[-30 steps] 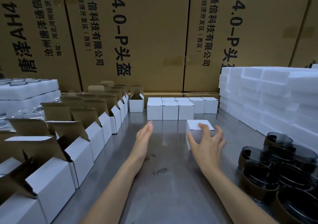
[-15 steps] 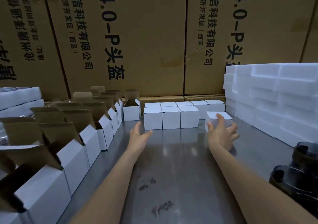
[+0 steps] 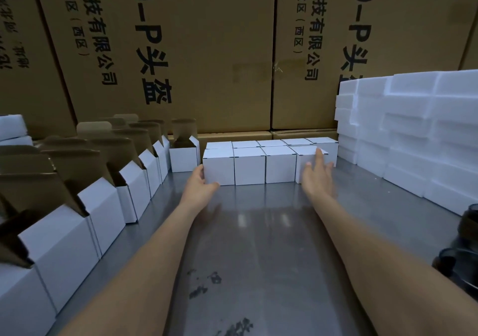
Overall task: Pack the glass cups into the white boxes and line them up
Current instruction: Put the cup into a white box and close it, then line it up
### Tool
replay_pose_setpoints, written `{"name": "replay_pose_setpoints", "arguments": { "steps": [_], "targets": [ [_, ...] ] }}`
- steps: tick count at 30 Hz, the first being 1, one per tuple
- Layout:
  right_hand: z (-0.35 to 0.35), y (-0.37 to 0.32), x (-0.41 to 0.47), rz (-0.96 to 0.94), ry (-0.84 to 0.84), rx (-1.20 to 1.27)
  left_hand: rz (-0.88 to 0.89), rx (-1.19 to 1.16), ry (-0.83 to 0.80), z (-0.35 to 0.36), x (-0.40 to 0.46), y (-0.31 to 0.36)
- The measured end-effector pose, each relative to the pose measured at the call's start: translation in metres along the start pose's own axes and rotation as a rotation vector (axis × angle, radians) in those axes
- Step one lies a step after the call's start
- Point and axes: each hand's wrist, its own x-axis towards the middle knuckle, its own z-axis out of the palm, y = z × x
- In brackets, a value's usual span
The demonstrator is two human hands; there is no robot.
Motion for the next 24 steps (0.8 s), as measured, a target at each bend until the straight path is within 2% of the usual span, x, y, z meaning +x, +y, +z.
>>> {"name": "replay_pose_setpoints", "arguments": {
  "steps": [16, 22, 24],
  "targets": [
    [0.006, 0.005, 0.011, 0.011, 0.087, -0.113, 0.032, 0.017, 0.047, 0.002, 0.005, -0.004],
    [0.005, 0.001, 0.004, 0.022, 0.122, -0.071, 0.053, 0.068, 0.117, 0.001, 0.007, -0.007],
    [0.004, -0.002, -0.004, -0.029, 0.142, -0.159, 0.072, 0.053, 0.122, 0.002, 0.004, -0.007]
  ]
}}
